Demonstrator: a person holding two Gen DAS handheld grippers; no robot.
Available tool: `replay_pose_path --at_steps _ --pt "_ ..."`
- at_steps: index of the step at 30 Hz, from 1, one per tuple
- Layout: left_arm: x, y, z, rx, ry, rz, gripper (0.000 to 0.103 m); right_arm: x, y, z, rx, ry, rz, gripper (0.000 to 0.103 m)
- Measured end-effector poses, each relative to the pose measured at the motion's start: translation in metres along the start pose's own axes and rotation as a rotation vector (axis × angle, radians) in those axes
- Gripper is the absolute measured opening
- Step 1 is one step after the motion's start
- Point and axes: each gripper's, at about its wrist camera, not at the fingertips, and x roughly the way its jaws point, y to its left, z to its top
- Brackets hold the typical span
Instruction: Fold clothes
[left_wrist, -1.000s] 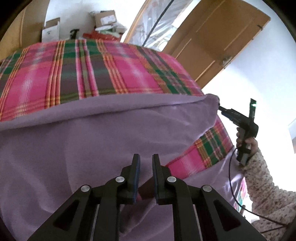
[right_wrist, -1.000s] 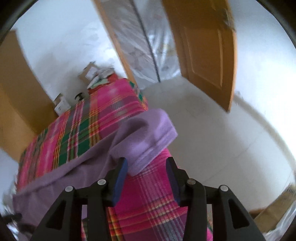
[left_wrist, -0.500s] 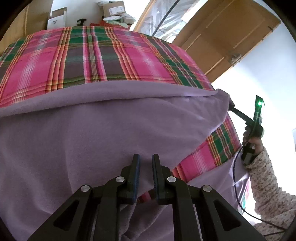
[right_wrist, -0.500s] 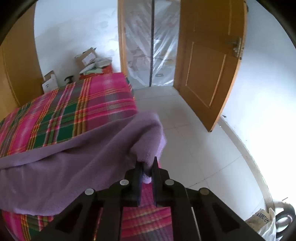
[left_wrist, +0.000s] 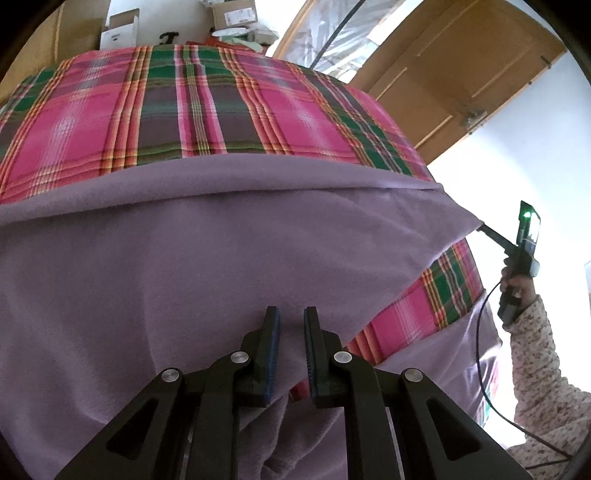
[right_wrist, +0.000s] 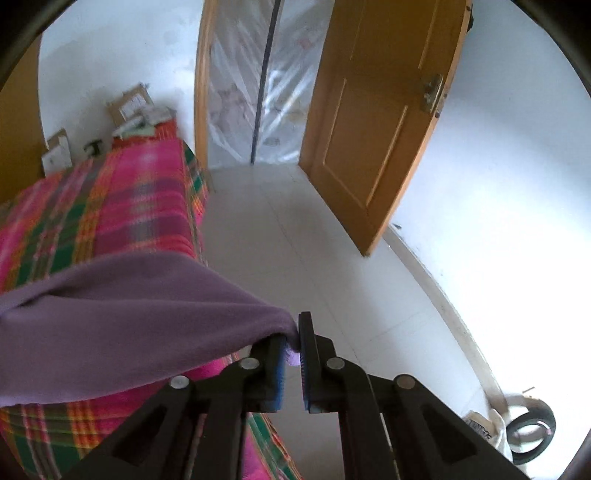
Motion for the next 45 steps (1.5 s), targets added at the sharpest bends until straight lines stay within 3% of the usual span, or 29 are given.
replay_pose_path --at_steps 1,5,12,17,21,27,29,33,39,45 --pt "-0.001 0.0 0.0 0.002 -0.002 -0.002 0.013 0.005 0.001 0.0 -0.003 0.035 -0.022 0.018" --pt "-0.012 0.003 0.001 -0.007 -0.027 -0.007 0.013 0.007 0.0 0.001 0.027 0.099 -0.047 0.018" --pt "-0.049 0.024 0.004 -0.036 -0.112 0.047 0.013 -0.016 0.007 0.005 0.001 0.097 -0.136 0.019" --pt "-0.068 0.063 0.005 -0.107 -0.142 0.141 0.013 -0.028 0.011 0.011 -0.008 0.084 -0.217 0.019" --pt "-0.074 0.092 0.003 -0.171 -0.148 0.163 0.013 -0.04 0.011 0.018 0.012 0.057 -0.264 0.019" --pt "-0.062 0.114 0.011 -0.209 -0.138 0.149 0.013 -0.07 0.063 0.02 -0.044 -0.043 0.056 0.02" --pt "-0.057 0.119 0.016 -0.217 -0.136 0.131 0.013 -0.069 0.102 0.013 -0.131 -0.021 0.211 0.02" --pt "-0.051 0.123 0.027 -0.222 -0.141 0.133 0.013 -0.064 0.161 -0.001 -0.216 0.032 0.434 0.02" --pt "-0.043 0.134 0.044 -0.233 -0.162 0.101 0.013 -0.08 0.234 -0.026 -0.402 0.032 0.597 0.02" --pt "-0.041 0.15 0.063 -0.29 -0.201 0.061 0.013 -0.086 0.274 -0.036 -0.484 0.001 0.593 0.02"
